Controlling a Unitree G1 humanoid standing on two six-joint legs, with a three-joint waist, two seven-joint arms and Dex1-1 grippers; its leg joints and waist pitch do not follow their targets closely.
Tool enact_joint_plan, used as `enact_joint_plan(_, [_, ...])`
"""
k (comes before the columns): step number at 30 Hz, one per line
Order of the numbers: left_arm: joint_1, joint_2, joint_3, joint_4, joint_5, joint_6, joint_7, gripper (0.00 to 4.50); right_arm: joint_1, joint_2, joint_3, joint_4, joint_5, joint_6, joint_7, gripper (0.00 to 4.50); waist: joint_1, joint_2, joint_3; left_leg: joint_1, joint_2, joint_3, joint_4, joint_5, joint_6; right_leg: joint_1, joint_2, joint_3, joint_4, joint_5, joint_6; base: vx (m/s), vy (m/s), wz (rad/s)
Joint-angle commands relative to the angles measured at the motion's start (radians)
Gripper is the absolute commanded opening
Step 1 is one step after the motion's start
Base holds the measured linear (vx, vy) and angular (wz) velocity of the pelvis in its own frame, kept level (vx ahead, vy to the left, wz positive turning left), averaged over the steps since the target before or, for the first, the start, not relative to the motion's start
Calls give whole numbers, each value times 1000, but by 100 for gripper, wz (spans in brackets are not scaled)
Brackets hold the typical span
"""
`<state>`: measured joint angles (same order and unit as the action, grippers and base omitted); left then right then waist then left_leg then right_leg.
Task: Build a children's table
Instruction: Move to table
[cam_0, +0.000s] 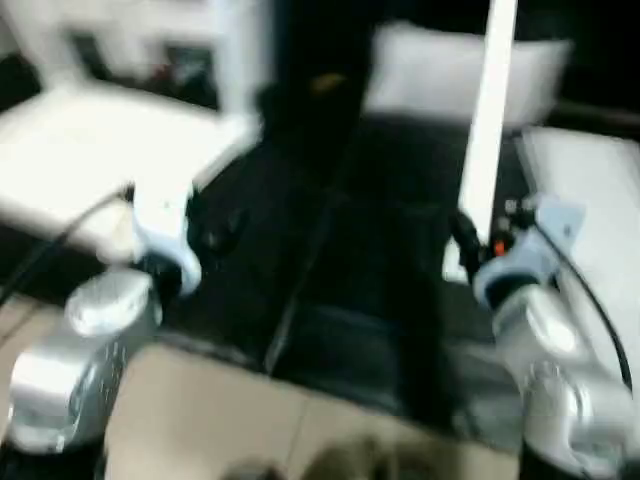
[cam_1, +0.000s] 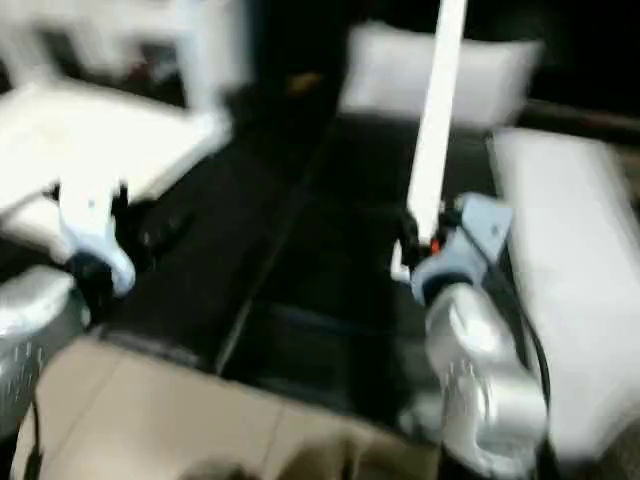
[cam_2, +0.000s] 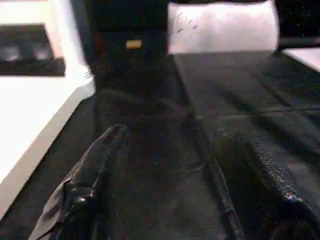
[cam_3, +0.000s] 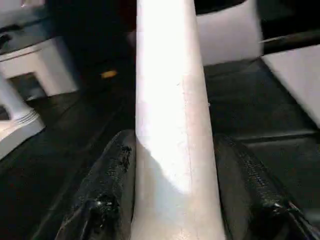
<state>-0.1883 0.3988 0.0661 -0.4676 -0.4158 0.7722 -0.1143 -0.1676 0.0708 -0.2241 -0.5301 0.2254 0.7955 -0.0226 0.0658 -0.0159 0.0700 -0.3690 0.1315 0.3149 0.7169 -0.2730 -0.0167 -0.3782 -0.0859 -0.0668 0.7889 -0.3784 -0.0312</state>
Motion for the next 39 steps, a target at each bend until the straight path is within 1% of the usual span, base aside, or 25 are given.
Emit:
enact_joint_plan(1, [32, 7, 21, -33, 6, 7, 15, 301, -3, 9, 32, -3, 5, 21, -5, 191, 23, 2, -62, -133, -26, -277, 149, -86, -49, 110, -240, 268, -260, -723, 79, 76, 117, -88])
enact_joint_plan(2, [56, -1, 28, -52, 7, 13, 21, 301, -3, -8, 46, -2, 3, 30, 5, 191, 23, -39, -46, -143, -40, -283, 109, -42, -76, 107, -156, 236, -245, -464, 68, 22, 174, -92])
enact_joint_plan(4, [84, -2, 33, -70, 13, 17, 26, 301, 0, -19, 59, 0, 3, 33, 13, 191, 30, -25, -52, -46, -47, -267, 42, -48, -47, 54, -84, 260, -272, -331, -46, -22, 183, -76])
enact_joint_plan(6, [114, -12, 39, -91, 20, 22, 37, 301, 2, -21, 59, 4, 14, 40, 19, 191, 25, -5, -54, -21, -20, -258, -56, -22, -17, 53, -27, 279, -293, -374, -55, -58, 244, -51])
enact_joint_plan(8, [129, -26, 42, -104, 21, 21, 49, 301, 3, -29, 65, 12, 12, 41, 26, 191, -46, 43, -46, 79, 40, -239, -204, -382, 35, -52, 86, 140, -190, -299, -2, -43, 331, -62])
enact_joint_plan(10, [135, -25, 37, -104, 37, 13, 52, 301, -2, -23, 60, 23, 17, 45, 26, 191, -54, 69, -63, 62, 100, -195, -273, -613, 43, -40, 52, 22, -39, -112, 5, -71, 315, -60])
enact_joint_plan(12, [141, -25, 36, -100, 43, 4, 51, 301, 6, -28, 67, 24, 12, 42, 27, 191, -67, 58, -50, 58, 115, -131, -287, -619, 25, -10, 6, -65, -38, 35, -14, -50, 270, -60])
enact_joint_plan(14, [141, -29, 37, -97, 50, -3, 54, 301, 9, -30, 68, 23, 16, 45, 24, 191, -67, 6, -65, 90, 127, -110, -270, -558, -90, 12, -50, -30, -107, -37, 1, -35, 188, -79])
enact_joint_plan(15, [141, -32, 39, -97, 51, -4, 56, 301, 9, -30, 68, 21, 18, 48, 22, 191, -49, -31, -84, 77, 102, -103, -213, -470, -132, 20, -103, 41, -174, -145, 23, -29, 158, -81])
enact_joint_plan(16, [136, -35, 40, -95, 52, -2, 58, 301, 7, -31, 68, 19, 21, 53, 21, 191, 12, -46, -71, 11, 66, -160, 19, -327, -82, 41, -288, 261, -332, -464, -8, -39, 168, -72])
enact_joint_plan(17, [136, -35, 41, -95, 52, -2, 58, 301, 6, -31, 68, 19, 22, 53, 21, 191, 3, -45, -85, -105, 5, -268, 78, -119, -39, 127, -255, 284, -284, -353, -10, -19, 193, -80])
enact_joint_plan(20, [134, -43, 39, -88, 59, -12, 52, 301, 8, -27, 83, 10, 22, 58, 23, 191, -7, -47, -74, -63, -25, -269, -16, 9, -59, 79, -90, 230, -287, -121, -142, -17, 208, -72])
enact_joint_plan(22, [134, -48, 41, -86, 60, -16, 53, 301, 8, -26, 85, 8, 26, 63, 22, 191, -15, 6, -82, -35, 4, -274, -151, 68, 92, 69, -43, 146, -288, -166, -139, -12, 281, -50])
enact_joint_plan(25, [129, -56, 49, -81, 64, -19, 57, 301, 4, -34, 93, 6, 35, 65, 30, 191, -113, 66, -92, 69, 21, -325, -221, -104, 379, -37, 73, -1, -46, -21, -2, 24, 322, -2])
enact_joint_plan(27, [132, -59, 47, -82, 67, -22, 55, 301, -1, -42, 100, 9, 40, 72, 39, 191, -102, 58, -71, 60, 47, -316, -205, 149, 518, -65, 52, -25, -21, 15, 62, -21, 269, 1])
enact_joint_plan(29, [134, -62, 47, -82, 71, -25, 56, 301, -6, -49, 105, 12, 44, 83, 49, 191, -86, -5, -78, 41, 68, -287, -215, 97, 452, -33, -11, 21, -90, 59, 98, -56, 206, -9])
enact_joint_plan(30, [136, -63, 47, -84, 72, -26, 56, 301, -7, -54, 109, 11, 45, 89, 53, 191, -32, -46, -78, -41, 2, -236, -49, -118, 210, 13, -250, 185, -268, -24, 135, -68, 185, -12])
enact_joint_plan(31, [136, -64, 47, -84, 72, -27, 57, 301, -7, -55, 110, 11, 46, 92, 55, 191, -32, -46, -78, -41, 2, -236, -49, -118, 210, 13, -250, 185, -268, -24, 135, -97, 202, -4])
enact_joint_plan(32, [142, -71, 50, -89, 74, -29, 63, 301, -9, -75, 131, 10, 36, 102, 68, 191, -50, -15, -86, -118, 13, -350, 158, -115, -65, 46, -410, 123, -312, 16, 122, -97, 275, 9])
enact_joint_plan(33, [145, -76, 50, -94, 75, -28, 67, 301, -12, -82, 144, 10, 35, 103, 79, 191, -61, -37, -69, -132, 8, -346, 173, -166, -122, 45, -391, 96, -323, 34, 105, -97, 275, 9])
enact_joint_plan(34, [148, -84, 48, -102, 76, -26, 71, 301, -17, -86, 158, 9, 41, 106, 89, 191, -71, -39, -64, -88, 1, -311, 152, -174, -183, 63, -332, -27, -324, -17, 16, -79, 320, 14])
enact_joint_plan(36, [151, -94, 45, -111, 78, -22, 77, 301, -23, -91, 172, 8, 50, 109, 99, 191, -78, -29, -63, -38, 34, -265, 21, -78, -57, 119, -276, -136, -352, -327, -92, -53, 365, 20])
enact_joint_plan(37, [153, -98, 41, -116, 79, -21, 81, 301, -26, -95, 179, 9, 55, 109, 106, 191, -119, 31, -44, -7, 12, -269, -115, -176, 60, 156, -152, -196, -300, -449, -65, -10, 424, 48])
enact_joint_plan(38, [154, -107, 35, -119, 85, -21, 85, 301, -33, -103, 188, 15, 62, 107, 119, 191, -182, 38, -55, 28, -31, -307, -214, -293, 195, 85, 50, -190, -101, -311, 0, -4, 409, 84])
enact_joint_plan(39, [155, -109, 34, -121, 86, -21, 86, 301, -35, -105, 189, 15, 62, 107, 121, 191, -186, 57, -54, 78, -29, -354, -206, -211, 252, 34, 64, -144, -45, -209, 11, -4, 409, 84])
